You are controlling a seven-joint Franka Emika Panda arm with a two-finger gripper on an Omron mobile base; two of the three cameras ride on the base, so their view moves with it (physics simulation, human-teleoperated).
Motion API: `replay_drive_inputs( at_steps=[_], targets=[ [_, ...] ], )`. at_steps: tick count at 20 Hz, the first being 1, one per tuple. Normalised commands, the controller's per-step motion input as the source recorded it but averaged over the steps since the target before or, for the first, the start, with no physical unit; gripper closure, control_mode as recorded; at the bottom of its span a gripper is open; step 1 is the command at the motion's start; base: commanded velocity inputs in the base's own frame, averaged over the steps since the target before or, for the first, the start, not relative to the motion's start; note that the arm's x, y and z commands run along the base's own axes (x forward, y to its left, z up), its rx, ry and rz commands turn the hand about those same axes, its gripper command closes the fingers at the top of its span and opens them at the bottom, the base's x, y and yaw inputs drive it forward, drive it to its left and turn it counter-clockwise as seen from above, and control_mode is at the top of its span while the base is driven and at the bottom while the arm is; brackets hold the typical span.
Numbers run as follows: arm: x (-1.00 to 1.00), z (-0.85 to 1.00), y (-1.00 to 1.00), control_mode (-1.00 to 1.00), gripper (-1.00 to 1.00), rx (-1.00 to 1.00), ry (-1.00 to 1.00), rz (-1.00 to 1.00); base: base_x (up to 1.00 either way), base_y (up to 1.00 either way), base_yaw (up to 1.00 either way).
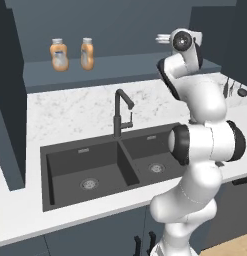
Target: Put the shaker and condiment bottle from the counter next to their counterparts in the cabinet.
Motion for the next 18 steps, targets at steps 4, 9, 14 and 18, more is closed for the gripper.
replay_drive_inputs(
  at_steps=[4, 9, 14, 18],
  targets=[
    [-0.02, -0.15, 0.00, -1.00, 1.00, -0.02, -0.04, 0.00, 0.00, 0.00, 0.00],
    [-0.04, -0.10, 0.00, -1.00, 1.00, 0.00, -0.05, 0.00, 0.00, 0.00, 0.00],
    [-0.08, -0.09, 0.00, -1.00, 1.00, 0.00, -0.05, 0.00, 0.00, 0.00, 0.00],
    [-0.12, -0.04, 0.00, -1.00, 1.00, 0.00, -0.05, 0.00, 0.00, 0.00, 0.00]
  ],
)
